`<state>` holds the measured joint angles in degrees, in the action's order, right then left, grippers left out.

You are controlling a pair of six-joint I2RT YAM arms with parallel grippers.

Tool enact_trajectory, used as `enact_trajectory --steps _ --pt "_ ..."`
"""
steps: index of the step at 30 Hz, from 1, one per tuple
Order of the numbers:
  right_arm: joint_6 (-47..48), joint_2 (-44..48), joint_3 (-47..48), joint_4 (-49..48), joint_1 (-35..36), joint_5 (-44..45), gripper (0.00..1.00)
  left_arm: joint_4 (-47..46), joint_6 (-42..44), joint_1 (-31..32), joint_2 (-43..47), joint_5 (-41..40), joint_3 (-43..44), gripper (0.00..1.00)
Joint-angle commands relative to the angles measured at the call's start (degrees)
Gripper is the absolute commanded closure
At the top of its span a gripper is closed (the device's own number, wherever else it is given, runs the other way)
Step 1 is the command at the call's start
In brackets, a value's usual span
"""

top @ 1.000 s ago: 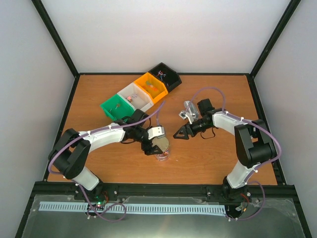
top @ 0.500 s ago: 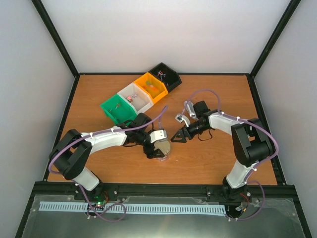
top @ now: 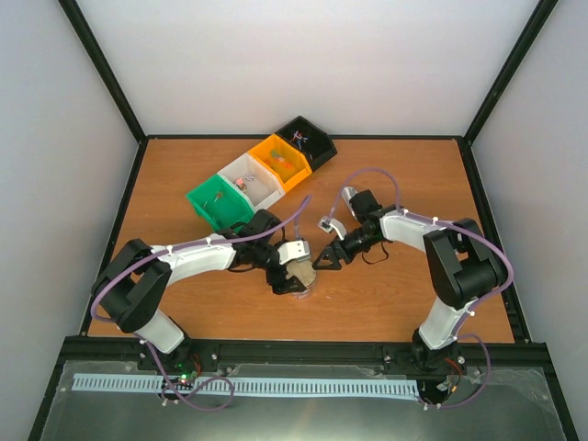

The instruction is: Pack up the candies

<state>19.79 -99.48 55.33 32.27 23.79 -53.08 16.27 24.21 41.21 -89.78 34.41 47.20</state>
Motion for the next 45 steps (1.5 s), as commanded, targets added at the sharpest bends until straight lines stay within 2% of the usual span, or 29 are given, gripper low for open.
enact_trajectory --steps 1,8,14,17,21,26,29,36,41,45 --pt "1.29 -0.92 0.23 -0.39 1.2 0.69 0.19 1.03 0.95 0.62 0.04 0.7 0.77 0.03" --pt "1.93 -1.62 0.66 0.51 1.78 0.74 0.2 6.37 1.91 0.6 0.32 -0.42 3.78 0.0" --pt "2.3 -1.81 0.91 1.0 2.21 0.7 0.2 8.9 3.0 0.62 5.56 -1.81 4.17 0.0" --pt "2.52 -1.61 0.84 1.1 2.48 0.63 0.2 14.1 4.26 0.49 6.8 -1.84 6.95 0.0" --pt "2.71 -1.78 0.99 1.26 2.81 0.69 0.2 17.87 4.6 0.49 6.85 -0.04 10.27 0.1" --pt "3.13 -1.84 0.96 1.76 3.34 1.13 0.2 17.19 4.25 0.53 6.41 -0.01 10.37 0.36" --pt "3.39 -1.86 0.9 2.13 3.52 1.4 0.2 16.75 4.85 0.61 5.84 -0.52 9.38 0.45" --pt "4.03 -1.94 0.7 2.87 3.97 2.02 0.2 15.95 6.6 2.31 5.22 -2.64 6.86 0.48" --pt "4.03 -3.0 1.4 3.37 4.36 2.4 0.2 14.01 7.53 5.06 5.67 -7.54 4.51 0.49" --pt "4.22 -3.56 1.33 3.97 5.17 3.18 0.2 13.78 9.58 8.59 4.86 -14.74 2.36 0.52"
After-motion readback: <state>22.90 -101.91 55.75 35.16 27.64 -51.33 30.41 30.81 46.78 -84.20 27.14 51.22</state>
